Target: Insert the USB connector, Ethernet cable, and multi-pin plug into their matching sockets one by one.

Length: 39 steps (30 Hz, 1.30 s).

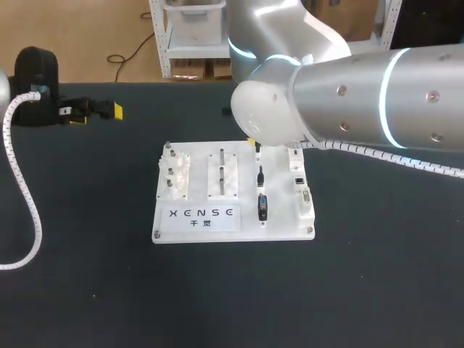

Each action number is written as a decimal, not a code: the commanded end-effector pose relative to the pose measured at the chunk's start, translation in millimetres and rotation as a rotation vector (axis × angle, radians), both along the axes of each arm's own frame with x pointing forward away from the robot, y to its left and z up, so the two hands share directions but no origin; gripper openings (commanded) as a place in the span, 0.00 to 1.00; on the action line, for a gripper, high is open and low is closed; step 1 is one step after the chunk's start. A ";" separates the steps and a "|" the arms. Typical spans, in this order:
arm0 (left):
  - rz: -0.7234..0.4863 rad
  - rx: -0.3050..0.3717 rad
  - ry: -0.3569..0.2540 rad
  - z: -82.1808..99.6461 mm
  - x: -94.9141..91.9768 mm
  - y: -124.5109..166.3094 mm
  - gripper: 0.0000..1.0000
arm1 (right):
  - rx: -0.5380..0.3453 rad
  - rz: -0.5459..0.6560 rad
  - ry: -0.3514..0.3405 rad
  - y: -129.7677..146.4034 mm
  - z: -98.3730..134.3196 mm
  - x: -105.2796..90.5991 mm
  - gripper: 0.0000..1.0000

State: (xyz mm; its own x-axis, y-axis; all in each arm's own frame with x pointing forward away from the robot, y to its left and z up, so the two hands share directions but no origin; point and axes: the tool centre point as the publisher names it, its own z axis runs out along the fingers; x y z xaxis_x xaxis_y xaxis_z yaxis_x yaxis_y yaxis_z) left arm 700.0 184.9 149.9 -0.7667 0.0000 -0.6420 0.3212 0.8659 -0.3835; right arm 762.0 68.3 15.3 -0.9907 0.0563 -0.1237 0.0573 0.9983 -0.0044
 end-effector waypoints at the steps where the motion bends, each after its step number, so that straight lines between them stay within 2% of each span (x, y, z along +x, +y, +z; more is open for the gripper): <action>1: 0.000 0.000 0.000 0.0 0.0 0.0 1.00 | 0.004 -0.005 -0.019 -4.9 4.5 -5.4 0.00; 12: 0.000 0.000 0.000 0.0 0.0 0.0 1.00 | 0.042 -0.001 -0.095 -10.8 25.3 -8.8 0.00; 18: 0.000 0.000 0.000 0.0 0.0 0.0 1.00 | 0.047 -0.019 -0.131 -30.7 39.1 -11.1 0.00; 28: 0.000 0.000 0.000 0.0 0.0 0.0 1.00 | -0.006 -0.056 -0.134 -63.8 33.4 -20.9 0.00; 39: 0.000 0.000 0.000 0.0 0.0 0.0 1.00 | -0.041 -0.067 -0.126 -75.5 23.7 -20.9 0.00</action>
